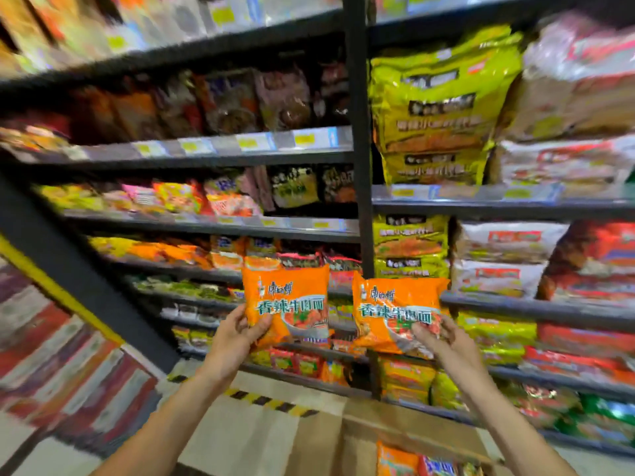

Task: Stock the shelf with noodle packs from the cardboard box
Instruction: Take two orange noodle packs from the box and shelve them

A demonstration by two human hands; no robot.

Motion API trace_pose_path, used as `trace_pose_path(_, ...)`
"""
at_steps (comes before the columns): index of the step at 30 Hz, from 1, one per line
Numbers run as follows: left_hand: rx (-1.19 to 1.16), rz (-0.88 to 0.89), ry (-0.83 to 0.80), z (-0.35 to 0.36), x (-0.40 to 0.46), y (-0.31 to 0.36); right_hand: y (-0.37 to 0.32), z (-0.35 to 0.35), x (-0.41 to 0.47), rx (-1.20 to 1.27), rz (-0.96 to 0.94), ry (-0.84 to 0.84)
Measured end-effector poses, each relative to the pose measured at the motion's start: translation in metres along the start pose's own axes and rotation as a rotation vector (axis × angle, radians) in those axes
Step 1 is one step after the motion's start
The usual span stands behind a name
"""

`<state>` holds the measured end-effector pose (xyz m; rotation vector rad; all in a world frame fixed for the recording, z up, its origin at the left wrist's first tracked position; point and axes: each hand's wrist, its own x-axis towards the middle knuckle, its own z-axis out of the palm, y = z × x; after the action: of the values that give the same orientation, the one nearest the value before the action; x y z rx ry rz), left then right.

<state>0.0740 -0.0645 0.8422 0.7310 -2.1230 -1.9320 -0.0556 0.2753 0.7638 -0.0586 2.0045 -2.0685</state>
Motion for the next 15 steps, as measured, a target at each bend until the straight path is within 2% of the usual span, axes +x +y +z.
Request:
trace_pose_path(8,-0.029,0.134,0.082,-0.095,-0.075,0.038,-0.074,0.076,-0.058,-0.068,-0.14,-0.055)
trace_pose_path(10,-0.049,0.184,0.109,-0.126,-0.093,0.044,-0.09,0.103,-0.079,-0.064,-0.214,-0.073)
trace_pose_path(15,-0.113,0.296,0.167,-0.218,-0.143,0.047,-0.114,0.183,-0.133,-0.12,-0.24,-0.116)
